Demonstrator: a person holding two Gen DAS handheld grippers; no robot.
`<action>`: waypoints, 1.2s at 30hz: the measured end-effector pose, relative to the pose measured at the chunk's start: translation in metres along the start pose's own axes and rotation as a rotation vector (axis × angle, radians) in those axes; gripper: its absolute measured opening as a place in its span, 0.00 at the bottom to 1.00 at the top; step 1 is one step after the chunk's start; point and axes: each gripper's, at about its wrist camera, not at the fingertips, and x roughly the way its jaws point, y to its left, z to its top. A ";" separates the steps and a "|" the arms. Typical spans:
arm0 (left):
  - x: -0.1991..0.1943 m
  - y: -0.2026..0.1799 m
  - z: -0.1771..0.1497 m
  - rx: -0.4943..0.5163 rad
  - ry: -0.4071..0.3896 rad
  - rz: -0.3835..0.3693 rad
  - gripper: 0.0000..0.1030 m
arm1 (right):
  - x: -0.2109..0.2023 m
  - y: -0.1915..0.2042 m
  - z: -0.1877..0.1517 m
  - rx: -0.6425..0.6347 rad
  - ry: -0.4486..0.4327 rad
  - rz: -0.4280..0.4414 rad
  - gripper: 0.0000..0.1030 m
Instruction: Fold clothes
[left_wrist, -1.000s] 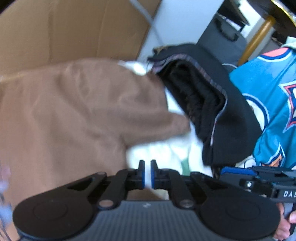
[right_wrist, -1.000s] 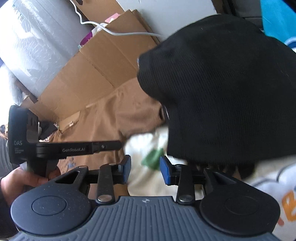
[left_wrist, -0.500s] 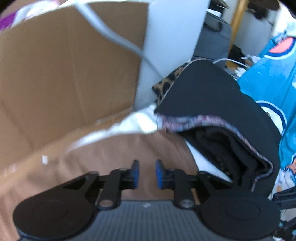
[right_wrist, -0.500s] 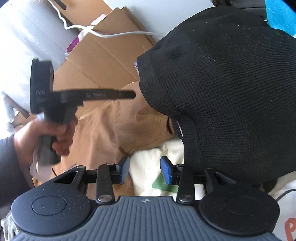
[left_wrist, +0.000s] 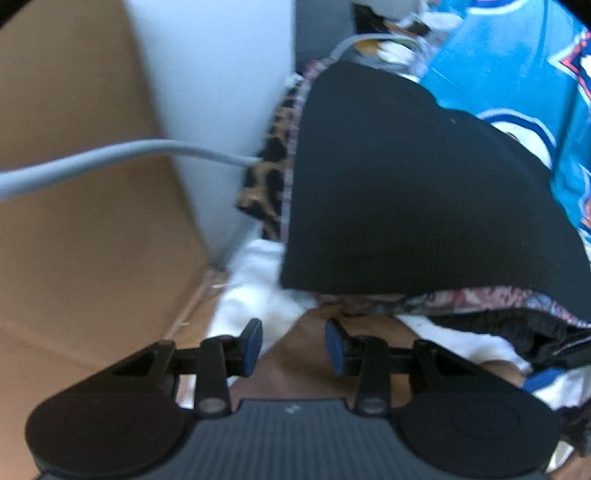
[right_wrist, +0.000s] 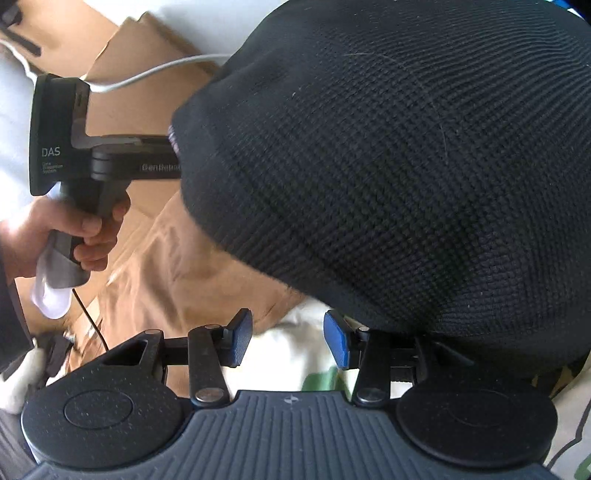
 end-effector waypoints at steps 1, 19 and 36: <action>0.004 -0.001 0.002 0.021 0.012 -0.016 0.40 | 0.001 0.000 0.000 0.009 -0.007 -0.003 0.49; 0.008 -0.011 0.007 0.055 -0.098 -0.028 0.02 | 0.000 -0.009 0.005 -0.025 -0.055 -0.059 0.04; -0.004 -0.007 -0.001 -0.046 -0.073 0.237 0.24 | -0.020 0.005 -0.011 -0.081 0.018 -0.162 0.13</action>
